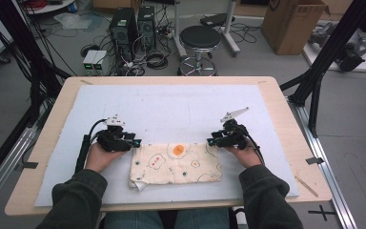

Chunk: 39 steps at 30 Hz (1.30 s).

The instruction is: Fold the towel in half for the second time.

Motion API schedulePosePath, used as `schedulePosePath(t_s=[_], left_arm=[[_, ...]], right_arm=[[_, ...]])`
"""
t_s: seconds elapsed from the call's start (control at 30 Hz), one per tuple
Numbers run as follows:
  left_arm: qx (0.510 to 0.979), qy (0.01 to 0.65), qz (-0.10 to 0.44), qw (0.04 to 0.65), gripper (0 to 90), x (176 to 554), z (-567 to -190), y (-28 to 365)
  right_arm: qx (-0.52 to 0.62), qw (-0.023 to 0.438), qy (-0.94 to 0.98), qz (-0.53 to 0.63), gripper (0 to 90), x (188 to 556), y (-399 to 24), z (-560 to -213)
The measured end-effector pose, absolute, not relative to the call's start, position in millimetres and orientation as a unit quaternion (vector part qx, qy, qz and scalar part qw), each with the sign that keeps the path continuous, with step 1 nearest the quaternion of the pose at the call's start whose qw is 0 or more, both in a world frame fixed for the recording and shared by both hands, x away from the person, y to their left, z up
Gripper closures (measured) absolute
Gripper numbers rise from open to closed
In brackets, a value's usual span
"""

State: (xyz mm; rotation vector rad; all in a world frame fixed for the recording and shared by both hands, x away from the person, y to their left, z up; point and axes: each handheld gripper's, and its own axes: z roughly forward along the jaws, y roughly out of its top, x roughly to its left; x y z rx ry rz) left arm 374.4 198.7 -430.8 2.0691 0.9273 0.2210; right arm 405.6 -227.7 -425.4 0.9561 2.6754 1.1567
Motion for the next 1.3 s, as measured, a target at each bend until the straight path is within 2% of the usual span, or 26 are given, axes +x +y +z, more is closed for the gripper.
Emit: schedulePosePath(t_s=[0.27, 0.43, 0.53, 0.63, 0.7, 0.8, 1.3], left_arm=[[0.840, 0.363, 0.071, 0.396, 58.3, 376.1, -437.5, 193.8], [0.839, 0.366, 0.074, 0.395, 60.1, 375.5, -437.5, 192.7], [0.846, 0.355, 0.083, 0.388, 66.6, 372.9, -437.0, 188.5], [0.853, 0.345, 0.085, 0.382, 73.1, 370.9, -436.3, 185.6], [0.856, 0.337, 0.079, 0.383, 80.2, 370.3, -436.2, 184.8], [0.857, 0.333, 0.087, 0.383, 84.6, 369.0, -435.2, 183.1], [0.820, 0.369, 0.118, 0.422, 85.5, 380.4, -427.3, 201.1]], right_arm=[[0.318, 0.026, 0.873, 0.370, 66.1, 406.4, -232.2, -435.7], [0.300, 0.040, 0.879, 0.368, 71.8, 401.1, -229.5, -436.7], [0.302, 0.040, 0.875, 0.376, 74.2, 399.6, -231.2, -438.3], [0.295, 0.036, 0.878, 0.376, 80.6, 398.4, -230.2, -438.0], [0.288, 0.042, 0.881, 0.372, 83.0, 396.7, -228.7, -437.3], [0.287, 0.038, 0.882, 0.373, 84.5, 396.4, -229.4, -436.7], [0.295, 0.043, 0.876, 0.379, 85.5, 412.3, -222.5, -418.9]])
